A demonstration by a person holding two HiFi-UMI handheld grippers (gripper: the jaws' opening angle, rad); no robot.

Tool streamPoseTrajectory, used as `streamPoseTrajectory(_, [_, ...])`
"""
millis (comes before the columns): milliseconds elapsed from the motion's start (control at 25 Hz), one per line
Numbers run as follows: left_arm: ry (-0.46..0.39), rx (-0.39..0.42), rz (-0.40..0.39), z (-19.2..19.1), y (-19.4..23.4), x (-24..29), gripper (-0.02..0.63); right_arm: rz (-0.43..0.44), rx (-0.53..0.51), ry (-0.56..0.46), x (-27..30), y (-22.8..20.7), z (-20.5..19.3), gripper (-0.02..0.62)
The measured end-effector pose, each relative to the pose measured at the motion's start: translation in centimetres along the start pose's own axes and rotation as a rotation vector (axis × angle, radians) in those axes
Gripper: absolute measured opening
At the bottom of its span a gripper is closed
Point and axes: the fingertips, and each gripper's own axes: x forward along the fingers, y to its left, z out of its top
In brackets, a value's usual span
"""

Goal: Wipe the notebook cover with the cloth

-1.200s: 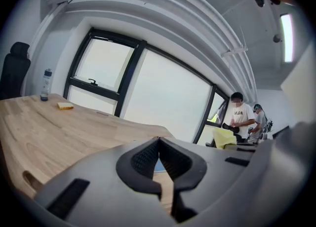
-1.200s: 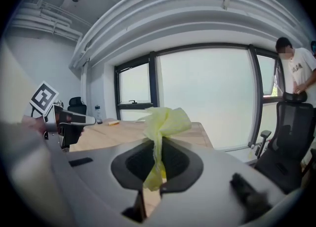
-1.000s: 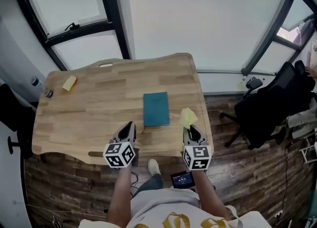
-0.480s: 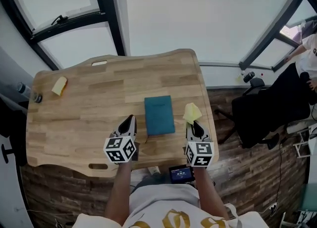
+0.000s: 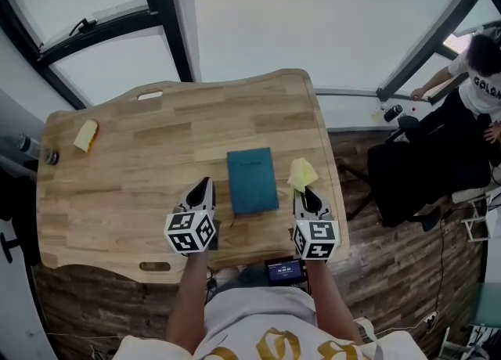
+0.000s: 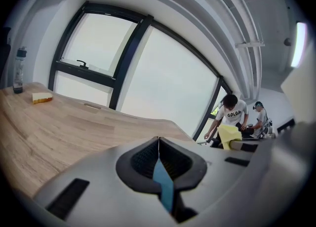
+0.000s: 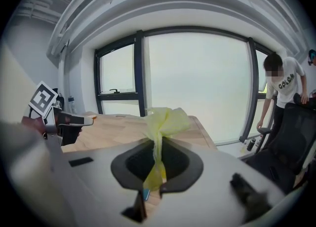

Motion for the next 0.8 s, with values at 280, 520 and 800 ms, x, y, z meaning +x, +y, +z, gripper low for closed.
streamPoseTrajectory(280, [0.032,0.006,-0.014,-0.7,0.1,2.1,0.015,0.001,0.011,0.003,1.7,-0.6,-0.2,0.037])
streamPoseTrajectory(520, [0.082,-0.006,-0.044,-1.6,-0.3,3.7,0.015,0.025,0.004,0.033,3.0,-0.2,-0.7,0.037])
streamPoseTrajectory(800, [0.146,-0.025,-0.042,-3.0,0.7,5.5,0.015,0.04,0.003,0.076,5.1,-0.3,-1.6,0.037])
